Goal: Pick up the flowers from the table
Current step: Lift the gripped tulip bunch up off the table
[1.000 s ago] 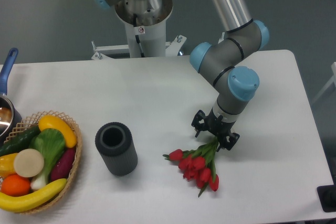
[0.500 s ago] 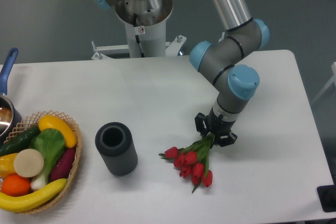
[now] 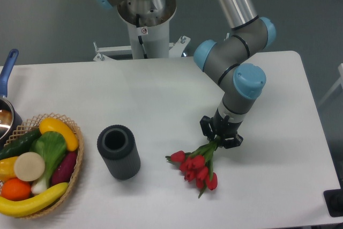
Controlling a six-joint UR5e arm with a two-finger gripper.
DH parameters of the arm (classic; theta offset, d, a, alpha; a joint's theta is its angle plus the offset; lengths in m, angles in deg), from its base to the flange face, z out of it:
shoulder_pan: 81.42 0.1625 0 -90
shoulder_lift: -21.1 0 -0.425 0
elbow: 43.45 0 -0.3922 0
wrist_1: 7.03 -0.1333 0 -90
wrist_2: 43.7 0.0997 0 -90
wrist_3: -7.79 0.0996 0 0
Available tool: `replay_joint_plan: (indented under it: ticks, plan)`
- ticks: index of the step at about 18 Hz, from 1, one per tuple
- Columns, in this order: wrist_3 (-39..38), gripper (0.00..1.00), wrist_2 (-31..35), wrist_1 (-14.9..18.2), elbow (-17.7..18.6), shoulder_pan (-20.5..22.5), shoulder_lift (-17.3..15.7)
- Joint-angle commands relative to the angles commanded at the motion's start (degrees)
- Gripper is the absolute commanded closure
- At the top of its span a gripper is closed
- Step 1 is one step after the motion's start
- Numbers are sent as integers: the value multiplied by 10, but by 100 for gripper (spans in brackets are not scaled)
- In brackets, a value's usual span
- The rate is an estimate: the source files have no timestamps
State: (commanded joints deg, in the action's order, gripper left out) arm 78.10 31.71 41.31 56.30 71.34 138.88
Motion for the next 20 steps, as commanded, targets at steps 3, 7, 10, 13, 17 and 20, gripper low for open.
replay_joint_plan:
  ticks: [3, 7, 10, 13, 17, 20]
  plan:
    - [0, 74, -1, 1, 0, 1, -26]
    - [-1, 73, -11, 1, 0, 3, -79]
    - [-16, 73, -70, 1, -1, 8, -115]
    - [-52, 73, -146, 1, -4, 16, -141]
    - [-89, 73, -216, 1, -2, 22, -182]
    - [-113, 73, -319, 1, 17, 57, -231]
